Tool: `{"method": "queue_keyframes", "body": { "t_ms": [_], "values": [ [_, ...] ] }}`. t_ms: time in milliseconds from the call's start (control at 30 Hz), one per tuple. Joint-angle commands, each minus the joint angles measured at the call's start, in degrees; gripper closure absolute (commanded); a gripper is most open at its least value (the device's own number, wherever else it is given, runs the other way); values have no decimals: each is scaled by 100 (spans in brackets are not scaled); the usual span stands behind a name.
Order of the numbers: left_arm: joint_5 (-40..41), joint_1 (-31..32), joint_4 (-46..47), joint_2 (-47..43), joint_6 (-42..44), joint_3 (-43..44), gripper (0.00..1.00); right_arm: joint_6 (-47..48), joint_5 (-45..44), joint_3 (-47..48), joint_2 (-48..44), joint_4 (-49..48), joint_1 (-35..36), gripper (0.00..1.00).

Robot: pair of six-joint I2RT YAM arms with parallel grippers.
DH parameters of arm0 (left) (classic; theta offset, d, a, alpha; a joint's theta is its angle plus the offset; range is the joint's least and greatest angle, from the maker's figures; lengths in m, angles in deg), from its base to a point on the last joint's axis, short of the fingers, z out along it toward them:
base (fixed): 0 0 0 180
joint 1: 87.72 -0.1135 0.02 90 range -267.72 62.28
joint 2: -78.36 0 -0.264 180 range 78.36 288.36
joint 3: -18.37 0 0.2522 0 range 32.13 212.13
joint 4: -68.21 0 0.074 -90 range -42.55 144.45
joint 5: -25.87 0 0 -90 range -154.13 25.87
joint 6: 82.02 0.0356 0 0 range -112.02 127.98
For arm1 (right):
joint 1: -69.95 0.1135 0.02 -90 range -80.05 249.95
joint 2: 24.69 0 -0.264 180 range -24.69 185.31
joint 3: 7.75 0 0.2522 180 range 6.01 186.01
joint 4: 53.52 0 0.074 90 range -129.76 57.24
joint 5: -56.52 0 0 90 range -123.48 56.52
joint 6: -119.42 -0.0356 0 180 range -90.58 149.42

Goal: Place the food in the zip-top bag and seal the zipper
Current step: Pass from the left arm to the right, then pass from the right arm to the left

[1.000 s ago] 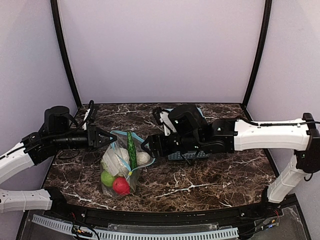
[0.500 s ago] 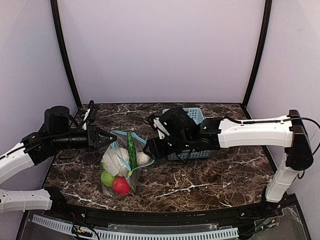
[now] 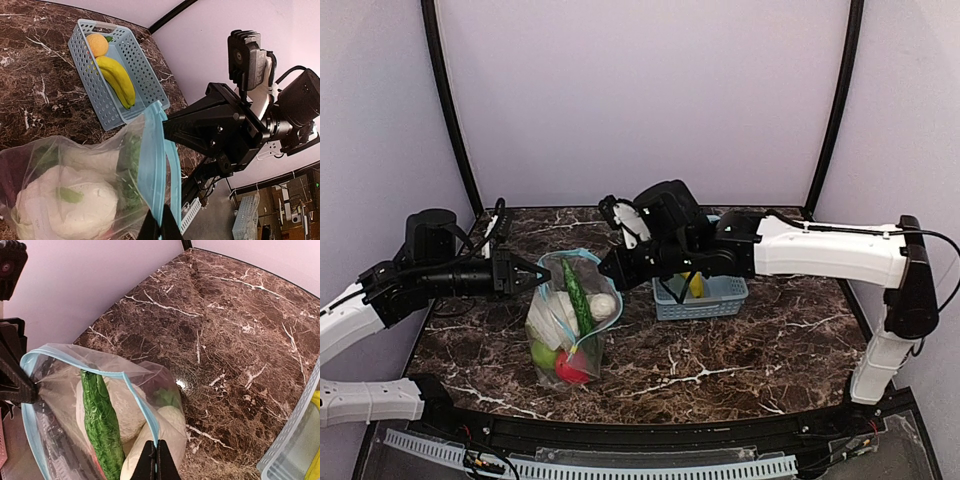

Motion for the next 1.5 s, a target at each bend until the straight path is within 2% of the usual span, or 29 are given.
{"method": "queue_keyframes", "body": {
  "t_ms": [0,167,300,367,400,433,467,567,767,933,1067,1467],
  "values": [
    [235,-39,-550,-97,348,337,99,81,262,86,-471,-167,73,100],
    [121,-41,-534,125,399,381,98,-63,378,64,-466,-169,157,100],
    [87,-42,-530,250,427,472,90,-118,329,130,-499,-223,311,100],
    [59,-40,-473,260,410,466,76,-221,237,149,-492,-229,340,100],
    [38,-41,-460,265,403,466,64,-292,150,144,-488,-221,348,100],
    [28,-41,-467,267,401,472,59,-371,42,135,-487,-205,351,100],
    [21,-43,-475,276,407,478,49,-447,-97,127,-490,-186,353,100],
    [19,-35,-585,245,428,472,29,-649,-422,157,-511,-95,358,100],
    [174,-37,-1124,65,574,442,12,-807,-976,235,-655,-21,380,100],
    [-12,-34,-1233,-12,512,347,11,-816,-1243,353,-636,62,414,100],
    [0,-34,-1346,-77,506,339,14,-779,-1458,454,-634,169,473,100],
    [-238,-28,-994,-47,308,122,57,-729,-1687,555,-631,252,554,100]
  ]
}}
